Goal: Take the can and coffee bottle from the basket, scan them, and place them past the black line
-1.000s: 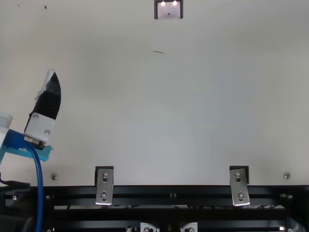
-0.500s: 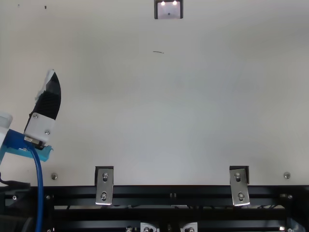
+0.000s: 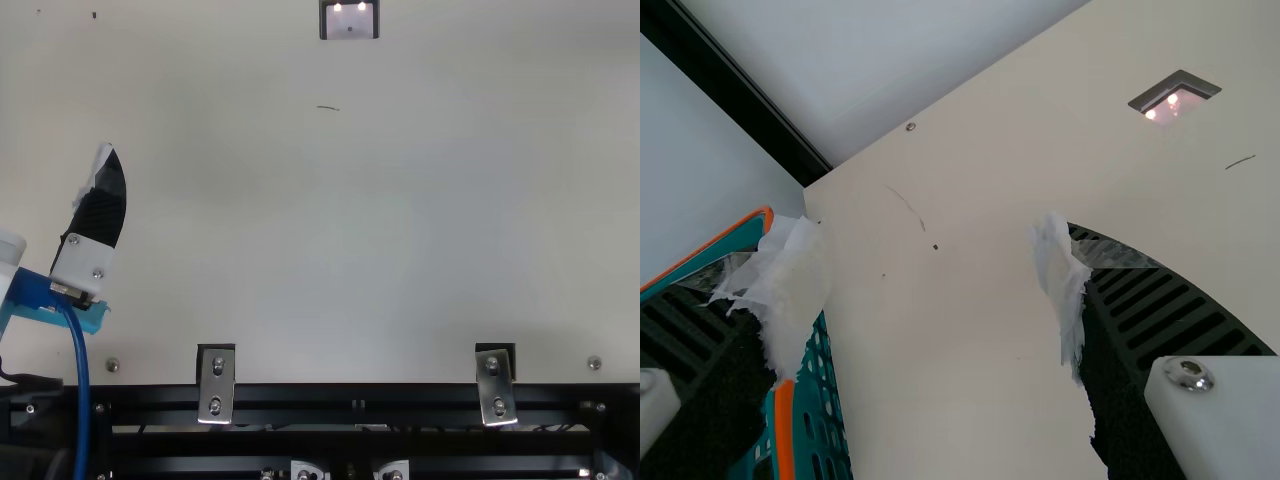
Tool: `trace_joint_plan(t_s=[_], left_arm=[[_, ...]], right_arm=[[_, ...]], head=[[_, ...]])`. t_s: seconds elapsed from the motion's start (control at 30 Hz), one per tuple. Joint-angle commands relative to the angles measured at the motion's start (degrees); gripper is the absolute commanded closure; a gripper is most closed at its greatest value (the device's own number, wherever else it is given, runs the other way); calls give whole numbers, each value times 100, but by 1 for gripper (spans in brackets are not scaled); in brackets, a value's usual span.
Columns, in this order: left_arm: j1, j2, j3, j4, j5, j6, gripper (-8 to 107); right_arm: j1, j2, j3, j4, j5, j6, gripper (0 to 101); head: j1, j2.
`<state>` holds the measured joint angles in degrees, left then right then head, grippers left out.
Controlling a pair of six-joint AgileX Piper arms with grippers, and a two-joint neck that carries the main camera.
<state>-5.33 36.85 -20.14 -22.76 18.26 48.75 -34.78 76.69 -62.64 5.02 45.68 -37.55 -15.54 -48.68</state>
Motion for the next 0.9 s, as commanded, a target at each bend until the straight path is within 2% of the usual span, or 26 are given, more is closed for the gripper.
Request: trace_joint_plan(t_s=[0.0, 0.2, 0.47, 0.6, 0.77, 0.87], left_arm=[[0, 0, 0, 0, 0, 0, 9], [0, 0, 0, 0, 0, 0, 9], [0, 0, 0, 0, 0, 0, 9], [0, 0, 0, 0, 0, 0, 9], [0, 0, 0, 0, 0, 0, 9], [0, 0, 0, 0, 0, 0, 9]], right_arm=[[248, -283, -7, 397, 164, -50, 0], [998, -755, 18, 994, 633, -66, 0], [1913, -1032, -39, 2070, 1503, 31, 0], [2059, -1094, -105, 2678, 1911, 246, 0], [1873, -1266, -119, 3611, 2396, 500, 0], [1853, -1399, 68, 4216, 2422, 736, 0]], head=[[-126, -91], [-126, -91], [-126, -91], [-126, -91], [-126, -91], [-126, -91]])
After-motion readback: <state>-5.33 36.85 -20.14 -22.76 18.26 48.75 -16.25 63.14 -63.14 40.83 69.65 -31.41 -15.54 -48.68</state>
